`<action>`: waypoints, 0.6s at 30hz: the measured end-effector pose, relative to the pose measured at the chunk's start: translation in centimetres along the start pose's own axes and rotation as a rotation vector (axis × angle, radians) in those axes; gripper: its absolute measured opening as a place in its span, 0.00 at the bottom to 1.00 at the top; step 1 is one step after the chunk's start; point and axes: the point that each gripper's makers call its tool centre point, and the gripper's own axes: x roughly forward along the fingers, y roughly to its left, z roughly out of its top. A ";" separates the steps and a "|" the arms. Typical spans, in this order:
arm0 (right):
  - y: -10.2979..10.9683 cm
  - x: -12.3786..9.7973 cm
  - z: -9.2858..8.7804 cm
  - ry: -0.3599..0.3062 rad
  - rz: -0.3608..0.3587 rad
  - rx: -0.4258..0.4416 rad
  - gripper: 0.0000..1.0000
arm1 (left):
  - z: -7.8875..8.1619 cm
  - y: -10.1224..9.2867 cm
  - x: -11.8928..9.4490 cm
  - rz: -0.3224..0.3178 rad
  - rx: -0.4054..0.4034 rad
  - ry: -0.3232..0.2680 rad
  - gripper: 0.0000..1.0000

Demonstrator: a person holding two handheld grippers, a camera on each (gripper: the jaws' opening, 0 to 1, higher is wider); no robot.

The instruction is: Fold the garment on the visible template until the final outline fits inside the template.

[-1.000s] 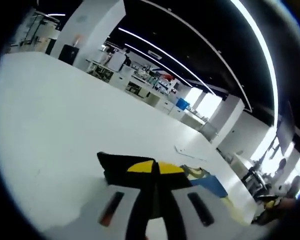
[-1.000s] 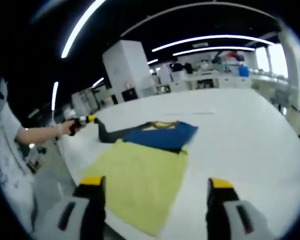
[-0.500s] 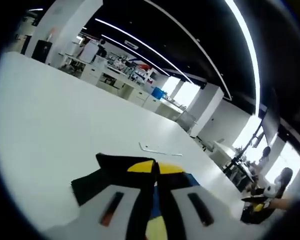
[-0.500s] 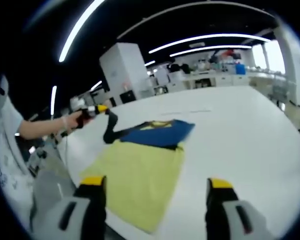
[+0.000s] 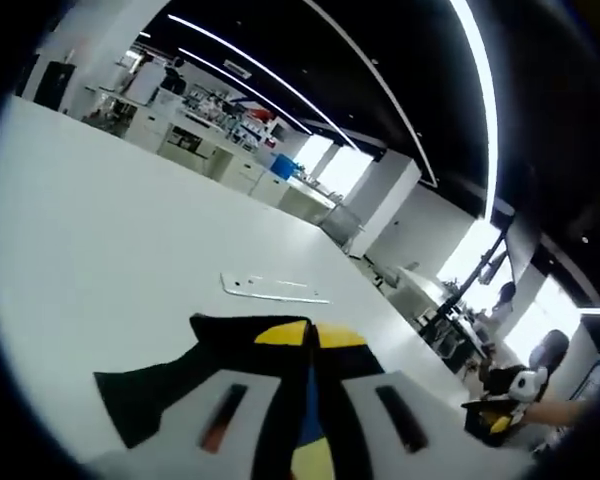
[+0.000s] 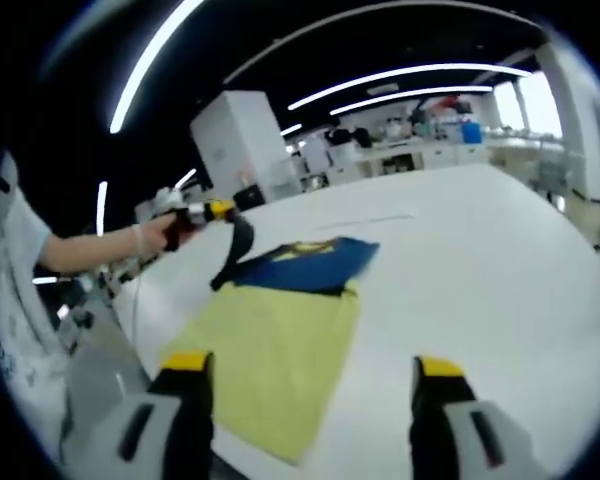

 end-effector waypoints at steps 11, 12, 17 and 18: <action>-0.3 0.0 -1.0 -0.001 -0.008 0.037 0.80 | -1.8 -3.8 4.6 -0.087 0.005 0.058 0.00; -0.4 -0.1 -1.1 0.000 -0.007 0.038 0.80 | -1.9 -4.0 4.9 -0.092 0.006 0.064 0.00; -0.9 -0.3 -1.4 0.000 -0.017 0.050 0.80 | -2.9 -5.0 6.3 -0.122 0.001 0.082 0.00; -1.0 -0.4 -1.4 0.001 -0.019 0.053 0.80 | -3.1 -5.1 6.4 -0.124 0.005 0.086 0.00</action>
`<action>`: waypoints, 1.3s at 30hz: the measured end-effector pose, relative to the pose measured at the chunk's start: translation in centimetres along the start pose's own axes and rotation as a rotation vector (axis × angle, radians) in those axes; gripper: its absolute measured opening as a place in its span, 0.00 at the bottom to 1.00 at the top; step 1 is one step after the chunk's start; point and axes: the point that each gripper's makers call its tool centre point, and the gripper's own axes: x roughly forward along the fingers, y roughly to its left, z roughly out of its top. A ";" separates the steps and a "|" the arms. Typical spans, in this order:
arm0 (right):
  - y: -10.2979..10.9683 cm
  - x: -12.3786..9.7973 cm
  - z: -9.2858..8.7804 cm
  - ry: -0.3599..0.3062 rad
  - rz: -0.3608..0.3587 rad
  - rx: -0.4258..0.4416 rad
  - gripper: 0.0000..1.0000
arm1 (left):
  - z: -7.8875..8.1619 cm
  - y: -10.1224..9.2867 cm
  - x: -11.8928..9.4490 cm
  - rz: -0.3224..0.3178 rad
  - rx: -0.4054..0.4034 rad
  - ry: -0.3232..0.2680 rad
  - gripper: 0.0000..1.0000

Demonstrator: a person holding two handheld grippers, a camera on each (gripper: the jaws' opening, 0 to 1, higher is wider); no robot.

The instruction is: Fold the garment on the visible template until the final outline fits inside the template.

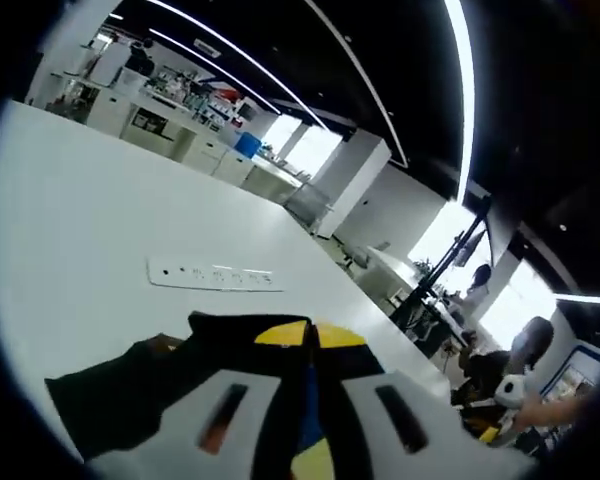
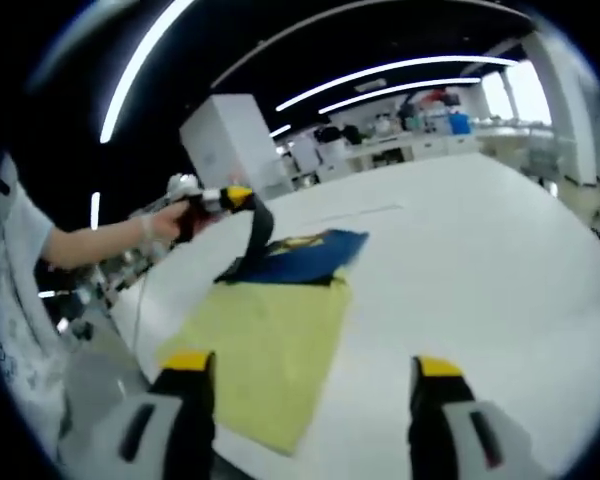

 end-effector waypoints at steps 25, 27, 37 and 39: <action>-1.6 -0.8 -1.5 -0.016 -0.039 0.075 0.78 | -12.4 -6.1 8.7 -0.133 -0.012 0.228 0.00; -1.8 -1.0 -1.8 -0.016 -0.040 0.082 0.78 | -13.3 -6.3 9.1 -0.136 -0.006 0.250 0.00; -2.2 -1.0 -2.4 -0.011 -0.043 0.102 0.78 | -15.6 -5.9 10.4 -0.138 -0.019 0.300 0.00; -2.1 -0.9 -2.5 -0.011 -0.042 0.103 0.78 | -16.0 -5.7 10.4 -0.141 -0.030 0.314 0.00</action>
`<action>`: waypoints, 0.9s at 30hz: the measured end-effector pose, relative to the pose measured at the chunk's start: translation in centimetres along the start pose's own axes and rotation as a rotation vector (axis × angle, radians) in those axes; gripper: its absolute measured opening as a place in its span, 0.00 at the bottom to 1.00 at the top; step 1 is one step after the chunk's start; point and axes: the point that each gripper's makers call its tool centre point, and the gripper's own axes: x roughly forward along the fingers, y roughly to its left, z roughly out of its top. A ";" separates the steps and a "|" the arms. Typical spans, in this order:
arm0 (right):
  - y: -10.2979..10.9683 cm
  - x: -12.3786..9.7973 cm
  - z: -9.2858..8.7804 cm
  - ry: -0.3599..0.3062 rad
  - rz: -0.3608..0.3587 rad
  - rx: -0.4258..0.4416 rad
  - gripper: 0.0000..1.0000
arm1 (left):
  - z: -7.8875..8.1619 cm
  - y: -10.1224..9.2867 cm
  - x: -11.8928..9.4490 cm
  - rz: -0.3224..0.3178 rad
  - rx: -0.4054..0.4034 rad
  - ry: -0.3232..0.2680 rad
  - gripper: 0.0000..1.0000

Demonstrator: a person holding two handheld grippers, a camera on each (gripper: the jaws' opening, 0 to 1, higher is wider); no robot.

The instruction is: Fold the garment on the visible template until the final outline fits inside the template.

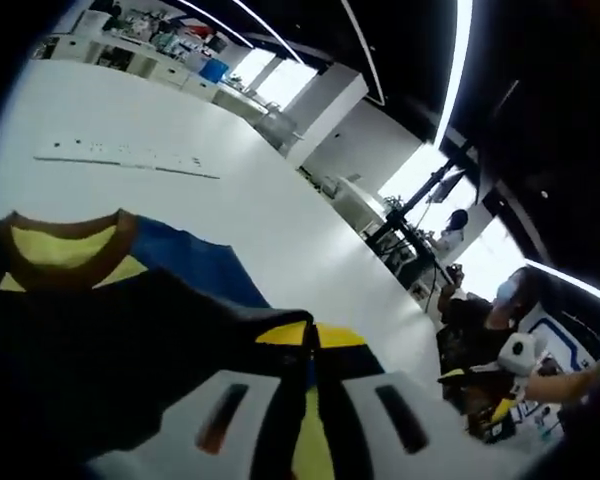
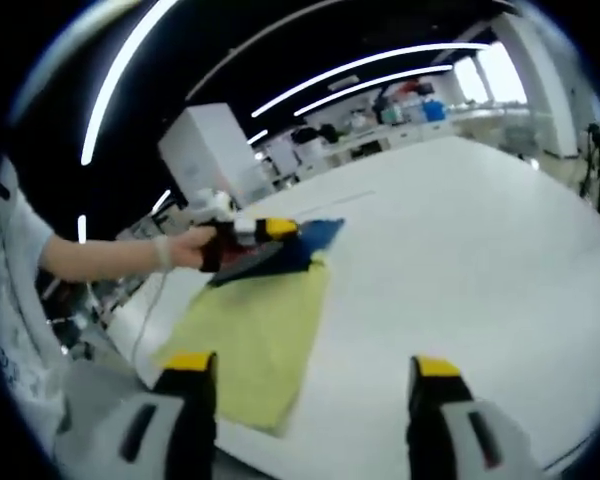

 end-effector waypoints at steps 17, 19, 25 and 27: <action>0.8 0.5 -0.4 0.012 0.012 0.011 0.78 | -0.7 -1.2 -0.6 -0.035 0.074 0.023 0.48; 0.8 0.6 -0.4 0.015 0.011 0.008 0.78 | -0.6 -1.8 -0.9 -0.042 0.103 0.026 0.59; 1.4 1.0 -0.4 0.020 0.019 0.004 0.78 | -0.2 -3.1 -1.7 -0.105 0.116 0.016 0.81; 1.4 1.1 -0.3 0.020 0.023 0.005 0.78 | 0.0 -3.8 -1.9 -0.125 0.134 0.011 0.85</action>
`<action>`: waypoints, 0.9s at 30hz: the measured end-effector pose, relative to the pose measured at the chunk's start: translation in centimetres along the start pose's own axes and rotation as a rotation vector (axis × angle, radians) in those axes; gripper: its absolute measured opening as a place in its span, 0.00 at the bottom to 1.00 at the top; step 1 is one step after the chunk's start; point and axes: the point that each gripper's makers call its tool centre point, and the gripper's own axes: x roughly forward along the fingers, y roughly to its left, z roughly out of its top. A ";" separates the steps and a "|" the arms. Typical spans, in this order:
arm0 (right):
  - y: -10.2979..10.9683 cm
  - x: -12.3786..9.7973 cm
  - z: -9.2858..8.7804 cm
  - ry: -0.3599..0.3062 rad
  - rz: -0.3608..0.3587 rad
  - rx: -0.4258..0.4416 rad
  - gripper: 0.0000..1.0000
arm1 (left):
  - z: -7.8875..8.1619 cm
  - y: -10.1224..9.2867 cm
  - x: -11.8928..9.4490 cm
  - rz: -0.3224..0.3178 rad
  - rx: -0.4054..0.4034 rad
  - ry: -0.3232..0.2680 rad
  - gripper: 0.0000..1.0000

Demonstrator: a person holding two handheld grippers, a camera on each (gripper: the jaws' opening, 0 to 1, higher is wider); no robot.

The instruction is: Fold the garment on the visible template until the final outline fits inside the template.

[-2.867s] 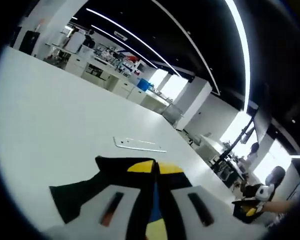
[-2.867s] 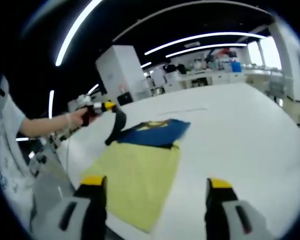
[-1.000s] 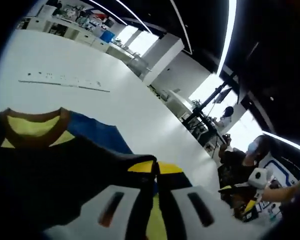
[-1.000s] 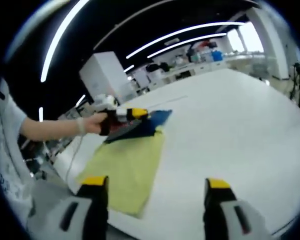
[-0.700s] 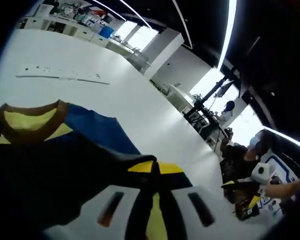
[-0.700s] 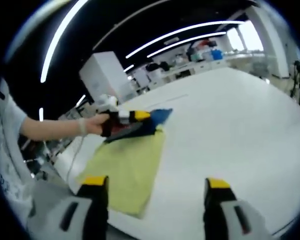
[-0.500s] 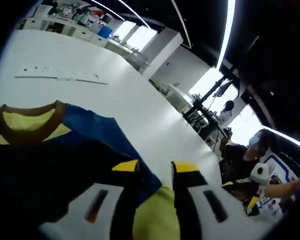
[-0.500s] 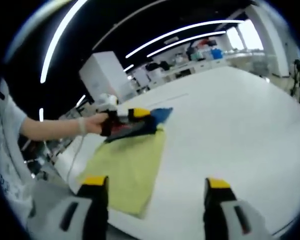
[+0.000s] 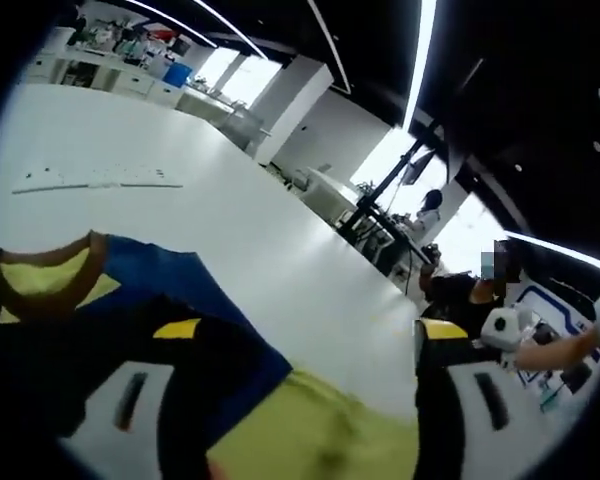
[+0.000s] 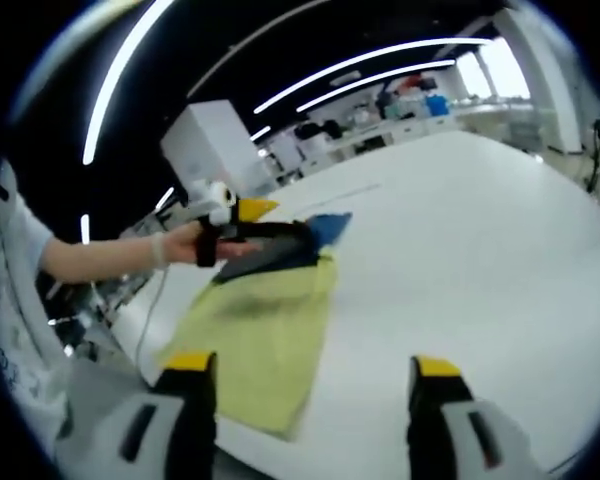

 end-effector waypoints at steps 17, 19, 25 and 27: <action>0.9 0.6 0.9 0.001 0.016 -0.032 0.79 | -0.2 0.1 -3.7 0.044 0.090 0.037 0.99; 1.1 0.7 1.2 0.000 0.020 -0.041 0.79 | -0.3 0.1 -4.2 0.050 0.093 0.037 0.99; 1.8 1.1 1.9 -0.002 0.035 -0.066 0.79 | -0.1 0.8 -6.4 0.078 0.096 0.023 0.99; 2.2 1.2 2.3 -0.004 0.041 -0.074 0.79 | 0.1 0.8 -7.2 0.092 0.100 0.008 0.99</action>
